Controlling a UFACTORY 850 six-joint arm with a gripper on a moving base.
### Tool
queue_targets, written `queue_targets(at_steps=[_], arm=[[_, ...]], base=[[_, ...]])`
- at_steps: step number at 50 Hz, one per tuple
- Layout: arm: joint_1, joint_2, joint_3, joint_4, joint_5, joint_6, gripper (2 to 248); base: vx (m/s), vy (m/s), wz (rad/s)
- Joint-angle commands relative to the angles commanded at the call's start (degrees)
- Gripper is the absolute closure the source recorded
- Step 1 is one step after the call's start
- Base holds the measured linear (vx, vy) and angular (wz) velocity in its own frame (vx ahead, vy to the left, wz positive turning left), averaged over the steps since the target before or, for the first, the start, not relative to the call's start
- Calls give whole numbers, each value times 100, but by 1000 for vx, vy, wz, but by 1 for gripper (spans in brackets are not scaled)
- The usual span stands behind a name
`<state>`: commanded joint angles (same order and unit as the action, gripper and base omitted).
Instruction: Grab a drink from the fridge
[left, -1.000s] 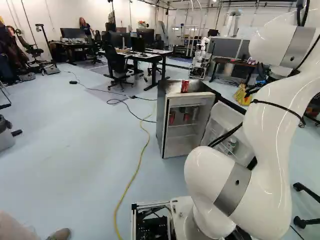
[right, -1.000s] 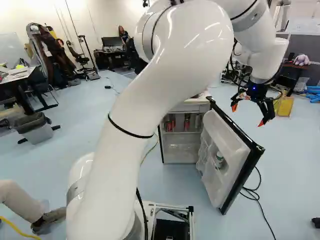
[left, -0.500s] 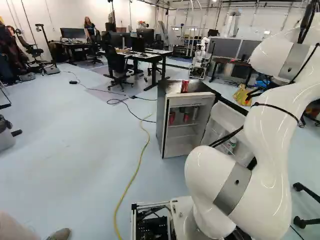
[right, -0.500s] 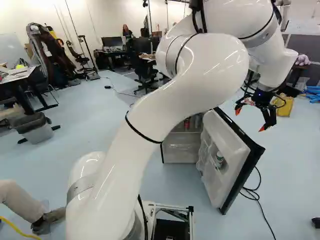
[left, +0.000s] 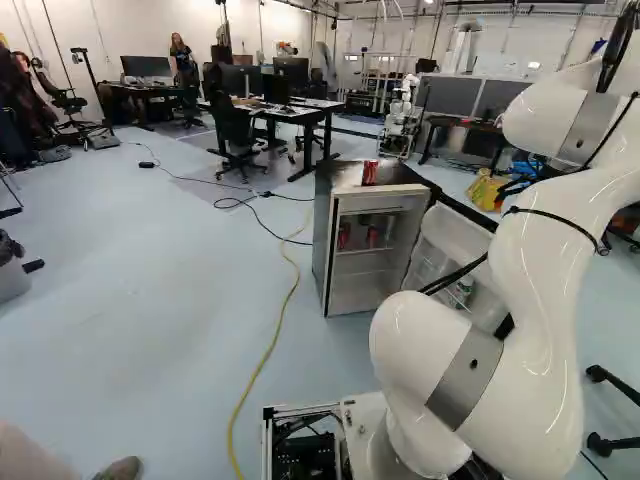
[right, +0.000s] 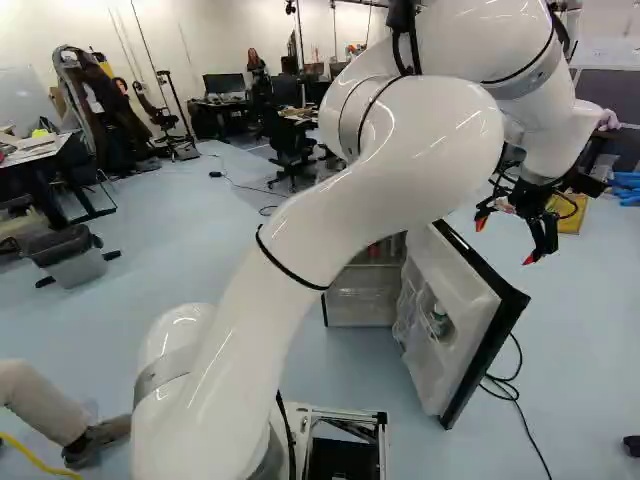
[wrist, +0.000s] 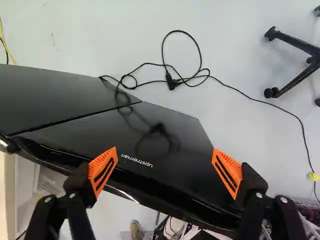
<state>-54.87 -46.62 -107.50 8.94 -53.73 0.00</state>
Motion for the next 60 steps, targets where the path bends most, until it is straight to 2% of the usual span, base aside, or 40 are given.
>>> queue_targets(at_steps=[26, 60], arm=[[-79, 154, 247, 0, 0, 0, 3], [-84, -113, 183, 0, 0, 0, 3]], base=[[0, 0, 0], [0, 0, 0]])
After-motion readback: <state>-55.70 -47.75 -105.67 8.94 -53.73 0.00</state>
